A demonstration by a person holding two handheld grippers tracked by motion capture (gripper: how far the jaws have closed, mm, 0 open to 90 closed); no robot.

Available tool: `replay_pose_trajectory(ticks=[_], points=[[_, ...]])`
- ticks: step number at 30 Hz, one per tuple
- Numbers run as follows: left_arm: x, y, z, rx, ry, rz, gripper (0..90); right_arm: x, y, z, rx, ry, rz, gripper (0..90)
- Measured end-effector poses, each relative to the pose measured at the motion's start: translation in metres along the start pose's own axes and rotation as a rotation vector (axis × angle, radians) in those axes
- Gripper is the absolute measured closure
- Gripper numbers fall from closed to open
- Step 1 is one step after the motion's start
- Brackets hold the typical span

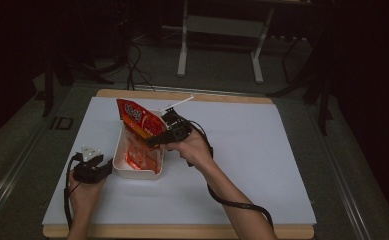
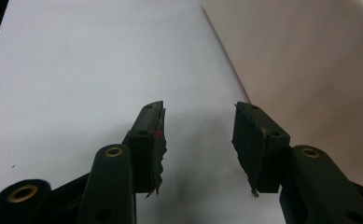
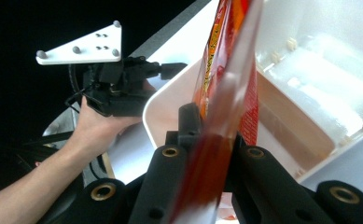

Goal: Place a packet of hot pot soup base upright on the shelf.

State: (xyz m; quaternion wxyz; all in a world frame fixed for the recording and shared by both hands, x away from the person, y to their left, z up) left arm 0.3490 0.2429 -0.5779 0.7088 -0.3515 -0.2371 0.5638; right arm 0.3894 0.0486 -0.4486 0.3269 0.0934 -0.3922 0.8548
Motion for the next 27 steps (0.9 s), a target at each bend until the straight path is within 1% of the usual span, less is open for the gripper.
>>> replay_pose_trajectory(ticks=[7,10,13,14,16,18,20,21,22,24,27], points=[[0.001,0.000,0.000,-0.002,-0.001,0.003,53.7,-0.003,0.003,0.001,0.021,0.019,0.000,86.6],[0.001,0.000,0.000,0.000,-0.002,0.002,53.7,-0.003,0.004,0.001,0.033,0.033,0.015,85.7],[0.003,0.000,0.001,-0.005,-0.005,0.004,53.5,-0.003,0.003,0.003,0.035,0.054,0.037,76.1],[0.003,0.000,0.001,-0.005,-0.008,0.008,53.5,-0.004,0.002,0.004,0.034,0.067,0.059,73.6],[0.005,-0.001,0.002,-0.010,-0.012,0.012,53.5,-0.005,0.003,0.006,0.044,0.082,0.065,70.4],[0.006,-0.001,0.002,-0.014,-0.013,0.015,53.5,-0.007,0.003,0.008,0.033,0.097,0.088,63.8],[0.007,-0.001,0.003,-0.014,-0.015,0.017,53.5,-0.007,0.003,0.011,0.017,0.097,0.093,58.8],[0.007,-0.001,0.003,-0.014,-0.015,0.017,53.5,-0.007,0.003,0.011,0.017,0.097,0.093,58.8],[0.007,-0.001,0.003,-0.016,-0.016,0.018,53.5,-0.008,0.003,0.012,0.007,0.103,0.096,57.0],[0.007,-0.001,0.003,-0.018,-0.017,0.020,53.5,-0.008,0.003,0.020,-0.016,0.091,0.101,53.0],[0.008,-0.001,0.004,-0.019,-0.019,0.021,53.5,-0.006,0.003,0.029,-0.041,0.080,0.112,51.9]])
Point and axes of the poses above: each handheld gripper's, and its own axes: z roughly backward along the jaws, y roughly out of its underside, x roughly to its left, the point moved 8 cm from there along -z, roughly forward along the jaws, and after that the axes turned 4 degrees about y, right-handed, at the moved point
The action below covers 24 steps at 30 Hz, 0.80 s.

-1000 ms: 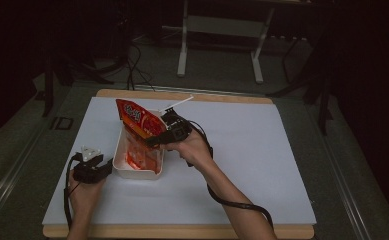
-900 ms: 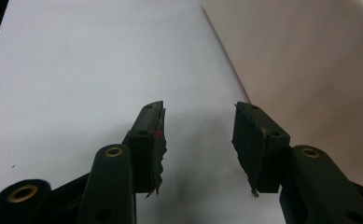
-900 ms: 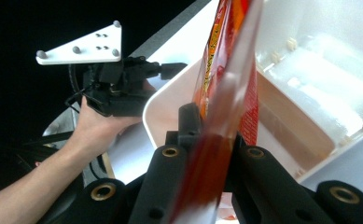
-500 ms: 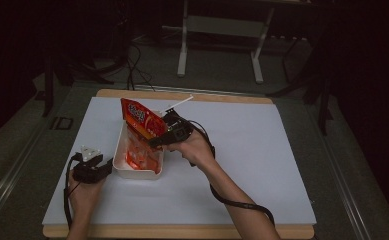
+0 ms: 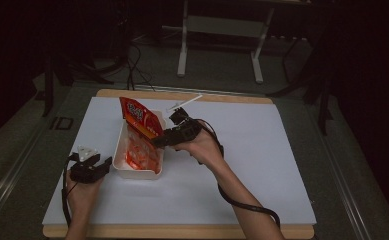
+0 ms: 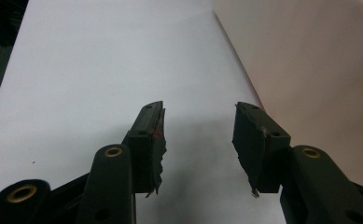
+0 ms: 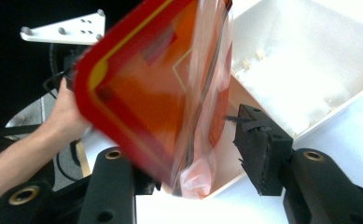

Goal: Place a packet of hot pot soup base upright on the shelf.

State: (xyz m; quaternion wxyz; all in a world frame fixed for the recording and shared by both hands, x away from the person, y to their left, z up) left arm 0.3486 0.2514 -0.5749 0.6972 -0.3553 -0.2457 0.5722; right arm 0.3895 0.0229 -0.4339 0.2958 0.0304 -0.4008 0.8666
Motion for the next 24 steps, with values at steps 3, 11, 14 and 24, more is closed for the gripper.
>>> replay_pose_trajectory(ticks=[3,11,14,24], points=[[0.001,0.000,0.000,-0.003,-0.003,0.004,53.5,0.000,0.002,0.008,-0.012,-0.005,0.004,51.9],[0.002,0.000,0.001,-0.004,-0.005,0.005,53.5,-0.002,0.015,0.025,-0.020,-0.014,0.016,54.6],[0.002,0.000,0.001,-0.004,-0.006,0.004,53.6,-0.004,0.023,0.031,-0.008,-0.023,0.009,63.5],[0.003,0.000,0.000,-0.002,-0.012,0.010,53.6,-0.018,0.040,0.037,0.021,0.027,-0.011,89.8]])
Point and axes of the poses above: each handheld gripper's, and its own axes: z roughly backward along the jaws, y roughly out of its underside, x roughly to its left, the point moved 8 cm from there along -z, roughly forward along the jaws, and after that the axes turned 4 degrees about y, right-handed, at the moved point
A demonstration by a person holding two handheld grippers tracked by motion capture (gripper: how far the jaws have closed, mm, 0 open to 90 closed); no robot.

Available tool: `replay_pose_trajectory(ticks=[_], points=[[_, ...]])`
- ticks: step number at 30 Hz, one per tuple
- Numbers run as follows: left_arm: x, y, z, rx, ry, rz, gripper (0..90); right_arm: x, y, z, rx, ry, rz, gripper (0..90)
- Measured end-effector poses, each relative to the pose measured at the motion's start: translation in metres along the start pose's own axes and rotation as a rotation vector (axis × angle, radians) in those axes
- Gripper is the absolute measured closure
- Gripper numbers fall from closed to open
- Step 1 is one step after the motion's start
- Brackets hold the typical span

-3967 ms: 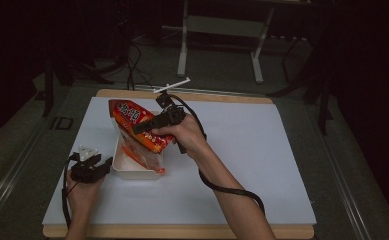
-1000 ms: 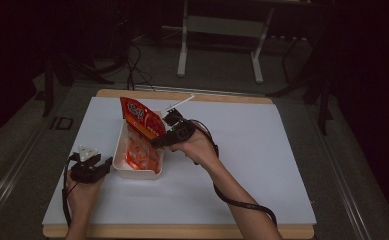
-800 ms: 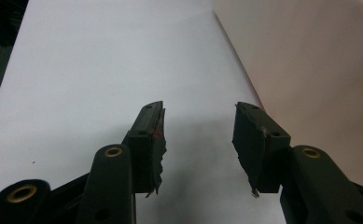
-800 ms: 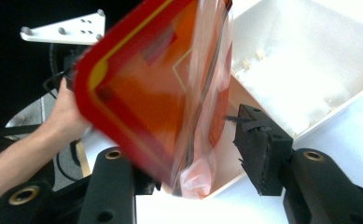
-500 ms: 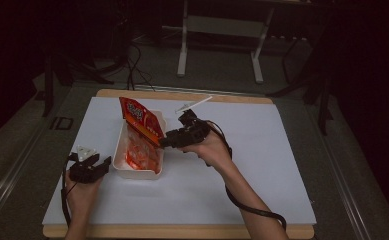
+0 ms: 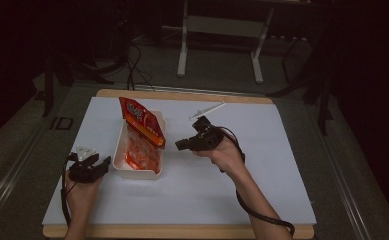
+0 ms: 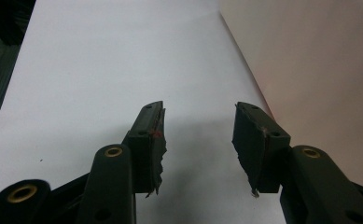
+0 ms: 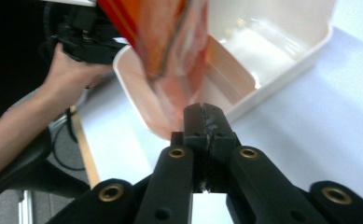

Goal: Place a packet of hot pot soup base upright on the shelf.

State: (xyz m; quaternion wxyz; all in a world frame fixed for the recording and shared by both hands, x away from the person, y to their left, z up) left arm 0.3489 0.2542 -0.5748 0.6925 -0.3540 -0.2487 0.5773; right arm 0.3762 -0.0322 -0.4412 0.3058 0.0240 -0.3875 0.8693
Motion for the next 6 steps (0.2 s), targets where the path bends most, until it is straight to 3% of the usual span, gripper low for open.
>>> replay_pose_trajectory(ticks=[6], points=[[0.0016,0.0003,0.0000,0.003,-0.001,-0.001,53.6,-0.0107,0.0085,-0.0034,0.014,0.016,-0.030,90.0]])
Point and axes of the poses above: each handheld gripper's, and its own axes: z roughly backward along the jaws, y roughly out of its underside, x roughly to its left, the point moved 8 cm from there along -z, roughly forward along the jaws, and after that the axes turned 4 degrees about y, right-handed, at the moved point
